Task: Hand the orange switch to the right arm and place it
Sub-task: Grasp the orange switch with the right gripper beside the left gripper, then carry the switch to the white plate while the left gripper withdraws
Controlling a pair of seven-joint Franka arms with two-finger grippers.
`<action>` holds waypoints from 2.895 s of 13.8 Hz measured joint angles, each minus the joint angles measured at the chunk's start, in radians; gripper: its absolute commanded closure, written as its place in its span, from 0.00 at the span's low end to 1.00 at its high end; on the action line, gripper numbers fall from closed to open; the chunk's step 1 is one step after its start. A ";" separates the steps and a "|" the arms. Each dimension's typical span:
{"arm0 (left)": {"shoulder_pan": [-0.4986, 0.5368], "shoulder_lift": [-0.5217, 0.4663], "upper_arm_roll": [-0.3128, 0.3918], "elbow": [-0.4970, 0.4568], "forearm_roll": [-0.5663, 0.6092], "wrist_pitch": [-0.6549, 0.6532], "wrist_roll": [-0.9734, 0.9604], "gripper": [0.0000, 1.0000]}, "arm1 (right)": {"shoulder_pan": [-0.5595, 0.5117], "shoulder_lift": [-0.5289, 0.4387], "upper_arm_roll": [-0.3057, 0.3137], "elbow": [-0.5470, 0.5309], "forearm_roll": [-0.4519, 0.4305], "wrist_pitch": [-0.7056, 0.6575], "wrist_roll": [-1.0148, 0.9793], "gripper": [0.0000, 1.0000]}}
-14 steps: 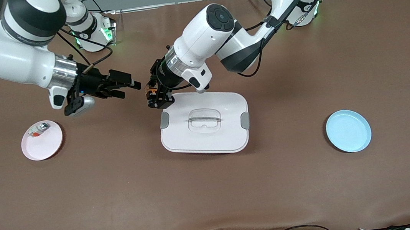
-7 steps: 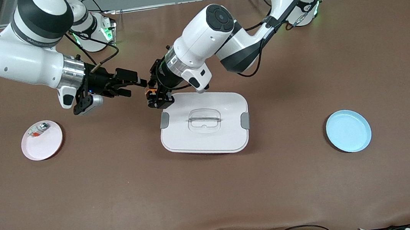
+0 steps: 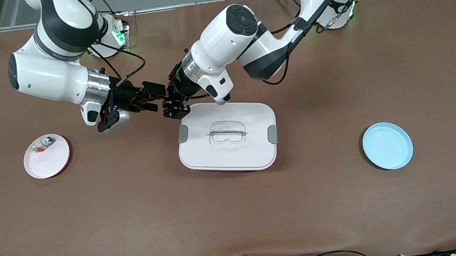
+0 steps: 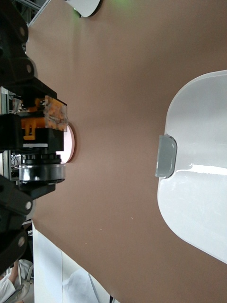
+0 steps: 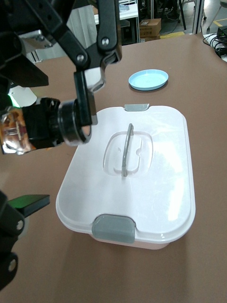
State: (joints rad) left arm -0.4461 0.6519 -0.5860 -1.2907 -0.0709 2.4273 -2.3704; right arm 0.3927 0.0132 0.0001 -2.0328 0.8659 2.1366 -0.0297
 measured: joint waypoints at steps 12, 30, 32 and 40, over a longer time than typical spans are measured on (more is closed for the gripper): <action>0.004 0.001 0.000 0.000 -0.048 -0.010 0.012 0.59 | 0.015 0.000 -0.001 0.002 0.005 0.008 -0.051 1.00; 0.172 -0.159 0.002 0.036 0.060 -0.135 0.270 0.00 | -0.141 0.098 -0.029 0.035 -0.229 -0.062 -0.645 1.00; 0.225 -0.194 0.003 0.035 0.060 -0.226 0.419 0.00 | -0.183 0.108 -0.031 0.037 -0.329 -0.070 -0.750 1.00; 0.475 -0.236 0.008 -0.003 0.091 -0.518 1.176 0.00 | -0.395 0.104 -0.037 0.060 -0.740 -0.094 -1.347 1.00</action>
State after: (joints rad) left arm 0.0289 0.4161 -0.5783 -1.2935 0.0200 1.9094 -1.1941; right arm -0.0024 0.1173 -0.0365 -1.9730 0.1257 2.0424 -1.3764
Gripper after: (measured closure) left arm 0.000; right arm 0.577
